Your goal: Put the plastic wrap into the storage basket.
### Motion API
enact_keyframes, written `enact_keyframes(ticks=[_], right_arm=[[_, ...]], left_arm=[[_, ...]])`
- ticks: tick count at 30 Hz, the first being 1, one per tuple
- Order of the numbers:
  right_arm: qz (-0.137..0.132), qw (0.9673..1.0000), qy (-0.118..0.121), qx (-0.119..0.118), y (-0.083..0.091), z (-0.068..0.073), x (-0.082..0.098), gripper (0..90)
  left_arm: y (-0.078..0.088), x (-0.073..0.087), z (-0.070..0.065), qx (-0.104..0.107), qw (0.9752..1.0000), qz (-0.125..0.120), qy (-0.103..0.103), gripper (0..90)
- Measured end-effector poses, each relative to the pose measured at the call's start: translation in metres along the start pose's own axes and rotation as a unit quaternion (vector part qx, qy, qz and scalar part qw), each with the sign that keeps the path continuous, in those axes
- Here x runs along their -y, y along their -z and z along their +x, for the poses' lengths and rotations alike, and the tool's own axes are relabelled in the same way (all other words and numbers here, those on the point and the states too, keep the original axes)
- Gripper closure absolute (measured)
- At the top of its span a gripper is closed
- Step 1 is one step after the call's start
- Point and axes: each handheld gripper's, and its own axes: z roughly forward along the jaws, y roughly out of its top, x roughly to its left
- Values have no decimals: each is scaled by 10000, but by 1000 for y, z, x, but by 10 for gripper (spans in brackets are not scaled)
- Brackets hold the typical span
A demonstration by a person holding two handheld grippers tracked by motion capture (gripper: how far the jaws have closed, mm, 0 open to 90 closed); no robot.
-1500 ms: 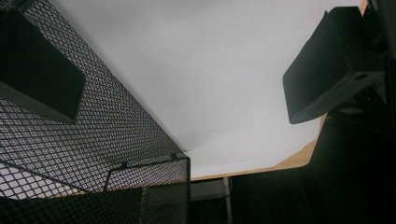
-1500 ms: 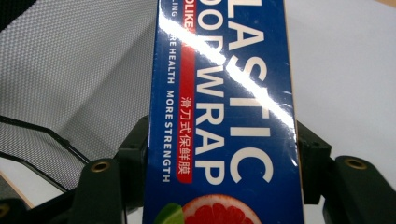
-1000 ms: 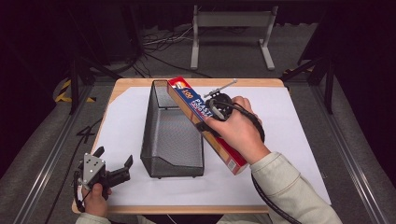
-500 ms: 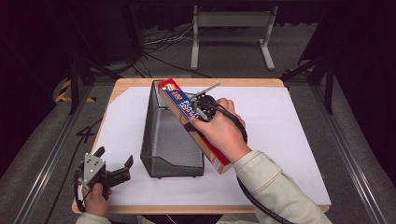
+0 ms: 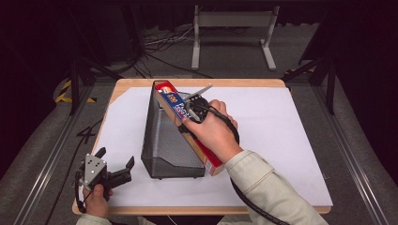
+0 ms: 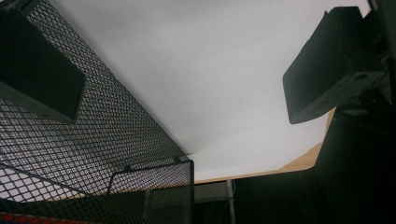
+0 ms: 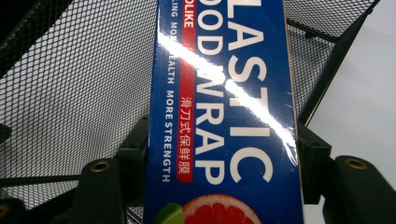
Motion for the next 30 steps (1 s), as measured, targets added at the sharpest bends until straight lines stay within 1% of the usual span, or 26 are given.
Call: enact_keyframes(ticks=[1, 3, 5, 9, 15, 18, 19, 23, 26, 30], right_arm=[[29, 10000, -63, 0, -2, 1, 0, 390], [71, 9999, -88, -3, -3, 2, 0, 390], [198, 9997, -155, 28, -7, 3, -1, 390], [324, 9991, -277, -7, -15, 2, -3, 389], [467, 9979, -408, 160, -23, 1, -7, 390], [617, 9968, -424, 265, -28, 1, -9, 389], [617, 9968, -424, 265, -28, 1, -9, 389], [711, 9961, -416, 311, -33, 2, -11, 389], [755, 9959, -400, 302, -37, 4, -11, 389], [888, 9947, -386, 333, -43, 7, -11, 388]], left_arm=[[0, 0, 0, 0, 10000, -1, -2, 1], [0, 0, 0, 0, 10000, 0, 0, 1], [0, 0, 1, -8, 10000, 5, 7, 1], [0, 0, 1, -6, 10000, 5, 8, 1], [0, 0, 1, 14, 10000, 13, -2, 1], [0, 1, 0, 22, 10000, 6, -7, 1], [0, 0, 1, 37, 10000, 7, -39, 1], [0, 0, 1, 30, 10000, 4, -12, 1], [0, 1, 1, 41, 10000, -17, -16, 1], [0, 1, 2, 43, 10000, -16, -11, 1]])
